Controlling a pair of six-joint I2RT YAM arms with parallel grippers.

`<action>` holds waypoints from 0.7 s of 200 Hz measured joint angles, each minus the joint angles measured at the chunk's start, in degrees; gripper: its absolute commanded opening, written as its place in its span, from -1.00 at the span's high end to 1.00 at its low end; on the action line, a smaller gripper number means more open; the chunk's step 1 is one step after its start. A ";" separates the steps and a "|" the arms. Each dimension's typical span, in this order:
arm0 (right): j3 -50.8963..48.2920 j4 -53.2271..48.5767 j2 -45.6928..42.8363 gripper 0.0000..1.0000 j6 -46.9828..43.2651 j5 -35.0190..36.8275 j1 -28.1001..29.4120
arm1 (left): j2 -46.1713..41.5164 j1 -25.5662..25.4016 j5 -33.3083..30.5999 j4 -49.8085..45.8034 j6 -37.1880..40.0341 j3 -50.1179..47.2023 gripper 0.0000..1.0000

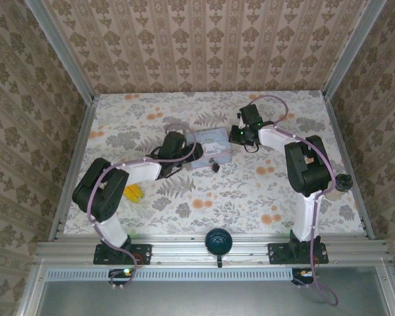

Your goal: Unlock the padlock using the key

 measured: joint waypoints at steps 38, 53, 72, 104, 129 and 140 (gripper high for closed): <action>-2.45 -0.46 -2.03 1.00 0.70 -1.22 1.97 | -7.65 -2.08 -2.86 -1.92 -2.43 -6.73 -0.62; -2.45 -2.08 -2.95 1.00 0.66 -0.37 2.43 | -11.28 -2.36 -4.85 -4.57 -2.67 -7.58 -0.63; -2.56 -4.09 -5.01 1.00 0.68 1.57 2.58 | -17.38 -2.34 -7.96 -8.09 -2.80 -8.63 -0.60; -4.79 -5.81 -10.56 1.00 0.79 5.86 2.14 | -26.16 -2.47 -10.05 -13.57 -3.06 -10.27 -0.49; -9.90 -6.34 -15.91 1.00 1.79 7.78 1.88 | -28.04 -4.68 -9.57 -18.08 -3.08 -10.34 -0.47; -13.40 -6.36 -18.91 1.00 2.32 8.20 1.84 | -27.89 -6.80 -9.14 -19.34 -3.08 -10.34 -0.47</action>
